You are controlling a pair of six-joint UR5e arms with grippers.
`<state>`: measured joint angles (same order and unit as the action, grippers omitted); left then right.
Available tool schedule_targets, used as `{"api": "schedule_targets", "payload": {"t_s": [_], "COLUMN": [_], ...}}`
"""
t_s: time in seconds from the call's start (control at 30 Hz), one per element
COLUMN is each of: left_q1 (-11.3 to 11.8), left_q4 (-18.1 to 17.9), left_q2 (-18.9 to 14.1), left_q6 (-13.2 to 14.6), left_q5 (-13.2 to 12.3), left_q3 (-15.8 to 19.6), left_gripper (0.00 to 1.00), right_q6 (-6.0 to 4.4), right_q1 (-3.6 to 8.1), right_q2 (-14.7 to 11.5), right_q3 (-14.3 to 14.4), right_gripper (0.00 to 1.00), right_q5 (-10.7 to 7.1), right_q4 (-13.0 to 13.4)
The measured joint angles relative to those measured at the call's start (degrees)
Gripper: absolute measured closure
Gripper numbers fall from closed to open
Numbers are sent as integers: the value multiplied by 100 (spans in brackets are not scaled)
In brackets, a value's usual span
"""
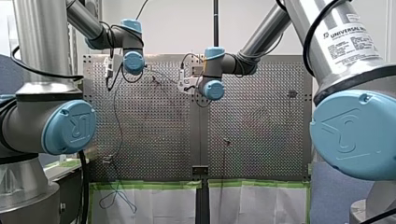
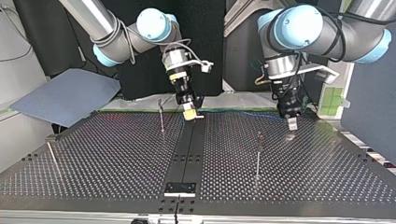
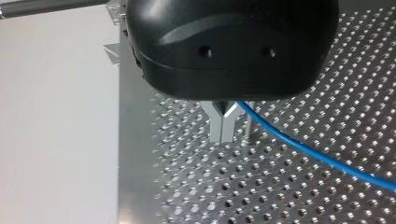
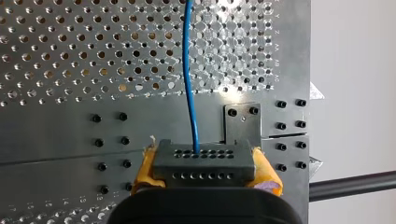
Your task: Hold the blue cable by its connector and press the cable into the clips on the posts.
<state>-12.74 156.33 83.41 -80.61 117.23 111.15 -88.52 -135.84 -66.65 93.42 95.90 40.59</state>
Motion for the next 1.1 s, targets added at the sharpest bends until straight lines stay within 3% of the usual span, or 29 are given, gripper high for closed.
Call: {"api": "schedule_targets", "payload": {"t_s": [0.23, 0.63, 1.1], "left_q1": [36, 43, -31], "left_q4": [364, 923, 954], "left_q2": [-104, 402, 654], "left_q6": [-7, -65, -314], "left_q5": [22, -127, -205], "left_q3": [-32, -57, -507], "left_gripper": [100, 100, 100], "right_q6": [20, 25, 22], "right_q1": [-22, -57, -73], "right_q2": [101, 465, 640], "right_q3": [-254, -814, -1317], "right_gripper": [100, 100, 100], "right_q5": [-36, -143, -149], "right_q4": [-154, -399, -625]}}
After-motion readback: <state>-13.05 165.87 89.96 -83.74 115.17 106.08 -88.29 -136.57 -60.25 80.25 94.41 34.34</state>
